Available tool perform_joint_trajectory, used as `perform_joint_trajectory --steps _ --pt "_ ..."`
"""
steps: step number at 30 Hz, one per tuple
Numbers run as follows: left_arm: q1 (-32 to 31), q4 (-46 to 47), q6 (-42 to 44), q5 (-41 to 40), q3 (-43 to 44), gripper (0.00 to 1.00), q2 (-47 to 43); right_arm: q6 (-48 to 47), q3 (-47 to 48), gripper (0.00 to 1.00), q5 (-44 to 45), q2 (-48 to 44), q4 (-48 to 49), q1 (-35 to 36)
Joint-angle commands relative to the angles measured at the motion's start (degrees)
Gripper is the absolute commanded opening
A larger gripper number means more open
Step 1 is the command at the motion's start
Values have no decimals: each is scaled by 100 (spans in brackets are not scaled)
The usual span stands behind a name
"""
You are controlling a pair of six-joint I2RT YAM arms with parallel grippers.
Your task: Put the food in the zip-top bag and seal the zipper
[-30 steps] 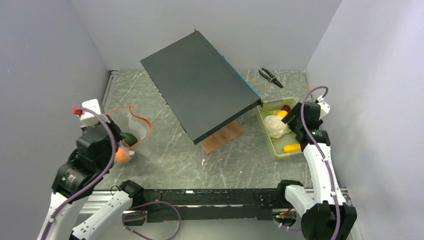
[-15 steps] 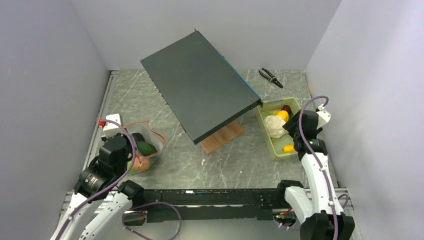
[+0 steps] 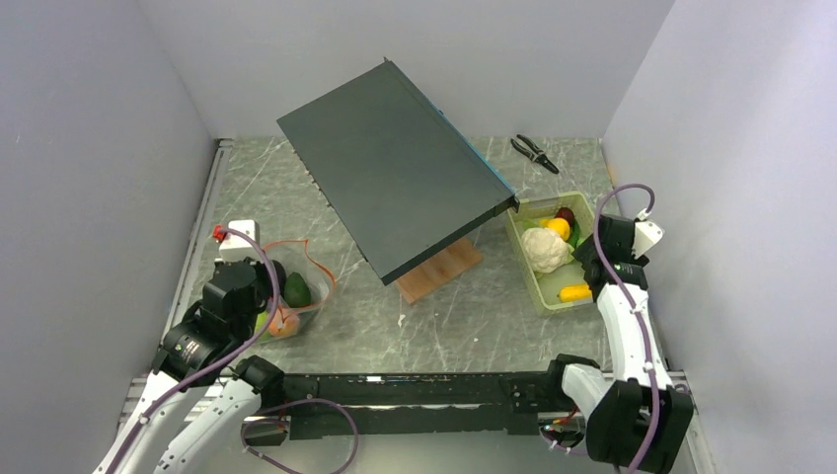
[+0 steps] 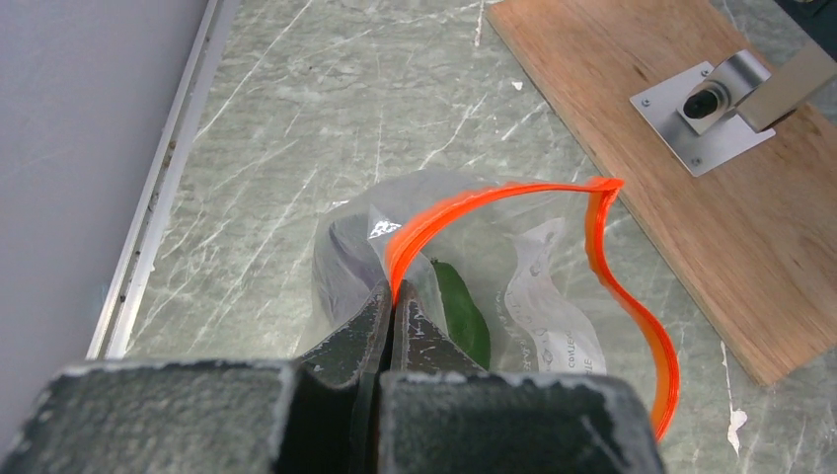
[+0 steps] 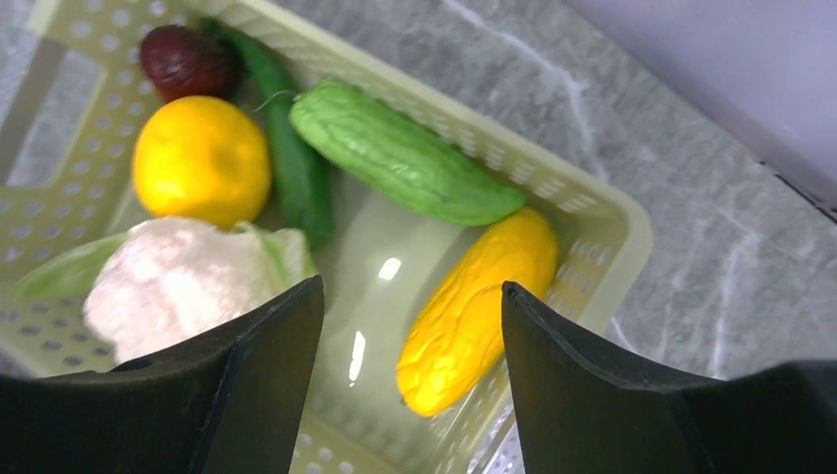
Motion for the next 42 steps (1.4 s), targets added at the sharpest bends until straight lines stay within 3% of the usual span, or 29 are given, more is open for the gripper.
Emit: perform_joint_trajectory --steps 1,10,18,28,34,39,42 --pt "-27 397 240 150 -12 0 -12 -428 392 69 -114 389 472 -352" --pt "-25 433 348 202 -34 0 -77 -942 818 73 -1071 1665 912 -891" --pt "-26 434 348 166 -33 0 -67 -1003 1114 78 -1379 2571 841 -937" --pt "-28 425 344 143 -38 0 -21 -1174 1068 76 -844 3500 929 -911" --pt "-24 393 308 103 -11 0 64 -1224 1208 63 -706 3811 804 -535" --pt "-29 392 296 94 -15 0 97 -1223 1337 40 -312 3442 620 -17" --pt "-29 371 285 74 -11 0 119 -1162 1377 18 -136 3218 458 26"
